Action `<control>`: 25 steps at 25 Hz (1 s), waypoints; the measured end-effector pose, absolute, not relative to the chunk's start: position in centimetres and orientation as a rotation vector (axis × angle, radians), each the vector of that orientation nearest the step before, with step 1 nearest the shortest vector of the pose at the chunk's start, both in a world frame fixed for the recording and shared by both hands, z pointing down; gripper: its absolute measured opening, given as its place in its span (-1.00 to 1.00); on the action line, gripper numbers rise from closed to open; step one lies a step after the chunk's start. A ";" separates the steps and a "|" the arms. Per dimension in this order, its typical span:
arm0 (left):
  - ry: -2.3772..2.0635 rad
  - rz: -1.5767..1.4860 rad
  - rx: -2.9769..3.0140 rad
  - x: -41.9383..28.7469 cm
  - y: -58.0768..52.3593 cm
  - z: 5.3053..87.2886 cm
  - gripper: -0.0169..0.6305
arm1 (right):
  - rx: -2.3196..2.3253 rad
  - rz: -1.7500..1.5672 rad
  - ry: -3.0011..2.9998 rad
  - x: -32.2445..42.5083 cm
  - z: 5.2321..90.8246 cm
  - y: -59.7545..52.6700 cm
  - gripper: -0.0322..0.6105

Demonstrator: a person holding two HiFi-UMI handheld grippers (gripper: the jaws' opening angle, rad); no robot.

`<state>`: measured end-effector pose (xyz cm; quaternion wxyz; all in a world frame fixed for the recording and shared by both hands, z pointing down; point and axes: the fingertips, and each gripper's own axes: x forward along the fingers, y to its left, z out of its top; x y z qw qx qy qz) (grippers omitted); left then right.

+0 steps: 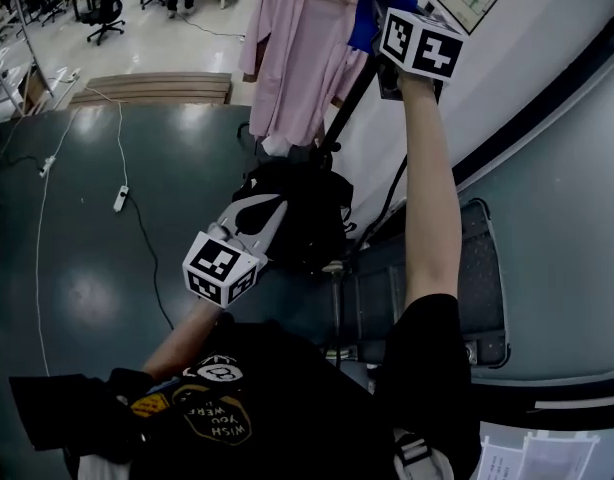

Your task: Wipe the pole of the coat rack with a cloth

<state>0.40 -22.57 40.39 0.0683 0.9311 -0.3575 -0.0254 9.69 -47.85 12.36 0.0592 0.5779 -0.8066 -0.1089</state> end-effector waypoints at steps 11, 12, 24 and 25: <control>-1.149 -0.055 2.745 -1.4 -22.6 41.6 -0.94 | 1.622 -0.514 -2.422 7.7 33.1 -37.6 -0.70; -1.143 -0.051 2.749 -1.3 -22.5 41.6 -0.94 | 1.608 -0.483 -2.443 7.5 34.9 -37.7 -0.70; -1.159 -0.014 2.720 -0.3 -23.0 43.4 -0.94 | 1.769 -0.135 -2.697 12.7 38.3 -24.1 -0.70; -1.168 -0.008 2.710 -0.6 -23.2 43.8 -0.94 | 1.821 -0.058 -2.675 13.8 39.9 -22.7 -0.70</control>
